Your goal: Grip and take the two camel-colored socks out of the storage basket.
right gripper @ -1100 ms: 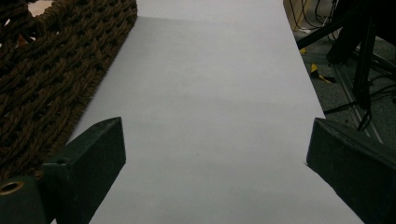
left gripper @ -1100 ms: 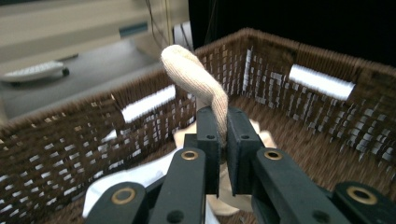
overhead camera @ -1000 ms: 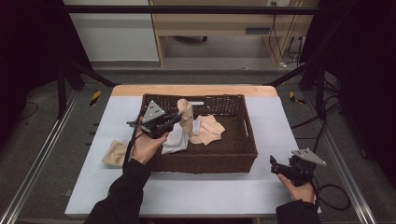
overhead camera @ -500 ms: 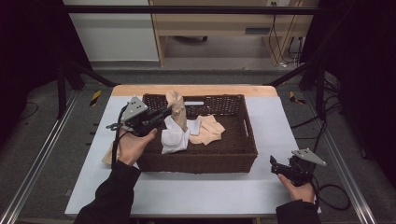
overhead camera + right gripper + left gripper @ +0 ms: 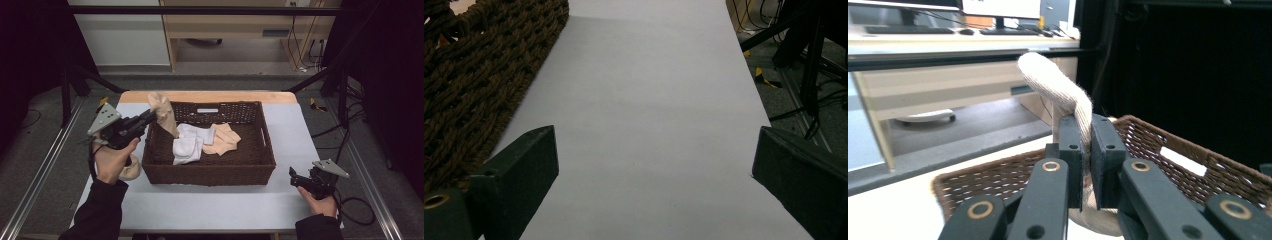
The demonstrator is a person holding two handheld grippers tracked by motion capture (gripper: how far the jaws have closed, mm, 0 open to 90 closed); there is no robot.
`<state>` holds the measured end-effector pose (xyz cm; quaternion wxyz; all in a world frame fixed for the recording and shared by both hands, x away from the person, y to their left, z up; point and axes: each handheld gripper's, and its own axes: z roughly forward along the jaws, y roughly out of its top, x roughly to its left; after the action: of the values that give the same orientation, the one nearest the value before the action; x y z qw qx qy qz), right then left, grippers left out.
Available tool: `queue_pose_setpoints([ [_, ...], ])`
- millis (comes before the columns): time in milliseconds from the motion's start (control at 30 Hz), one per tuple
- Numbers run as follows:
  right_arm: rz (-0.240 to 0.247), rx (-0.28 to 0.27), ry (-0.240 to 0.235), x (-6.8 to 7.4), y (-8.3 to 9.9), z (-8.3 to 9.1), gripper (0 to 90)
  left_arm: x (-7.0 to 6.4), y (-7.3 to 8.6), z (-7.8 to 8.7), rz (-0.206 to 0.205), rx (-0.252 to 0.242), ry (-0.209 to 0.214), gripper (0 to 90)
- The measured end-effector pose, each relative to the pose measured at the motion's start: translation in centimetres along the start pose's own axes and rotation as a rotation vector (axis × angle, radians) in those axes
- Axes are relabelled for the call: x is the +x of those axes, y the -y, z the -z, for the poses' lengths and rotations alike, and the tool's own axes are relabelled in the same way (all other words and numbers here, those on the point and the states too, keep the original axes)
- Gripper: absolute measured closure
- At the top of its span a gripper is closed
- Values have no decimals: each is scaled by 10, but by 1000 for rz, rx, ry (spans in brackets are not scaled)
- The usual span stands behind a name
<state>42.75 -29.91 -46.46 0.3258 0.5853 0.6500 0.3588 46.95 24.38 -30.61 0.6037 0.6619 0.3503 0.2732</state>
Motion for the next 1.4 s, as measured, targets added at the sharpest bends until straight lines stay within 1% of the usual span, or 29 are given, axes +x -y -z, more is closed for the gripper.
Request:
queue_pose_setpoints([
  [167,1,1,2,0,0,0,50,13,-3,25,1,-25,-45,842],
  [433,3,1,4,0,0,0,50,34,-3,62,34,-75,-109,842],
  [500,2,1,4,0,0,0,50,37,-1,68,39,-76,-120,842],
  [600,5,0,5,0,0,0,50,42,5,74,41,-62,-138,842],
  [700,5,0,6,0,1,1,50,45,15,77,41,-30,-152,842],
  [833,-1,3,5,0,1,1,50,51,31,79,61,5,-164,842],
  [867,3,4,7,0,1,1,51,53,34,79,65,22,-168,842],
  [933,4,1,4,0,1,1,53,56,39,79,68,35,-181,842],
  [1000,2,-2,2,0,0,1,53,57,43,77,72,54,-181,842],
  [1067,4,-1,2,0,0,2,53,58,50,74,75,85,-183,842],
  [1233,-2,-6,-1,0,1,3,53,60,71,67,102,168,-181,841],
  [1400,0,-4,-4,0,1,3,54,65,94,61,117,267,-192,841],
])
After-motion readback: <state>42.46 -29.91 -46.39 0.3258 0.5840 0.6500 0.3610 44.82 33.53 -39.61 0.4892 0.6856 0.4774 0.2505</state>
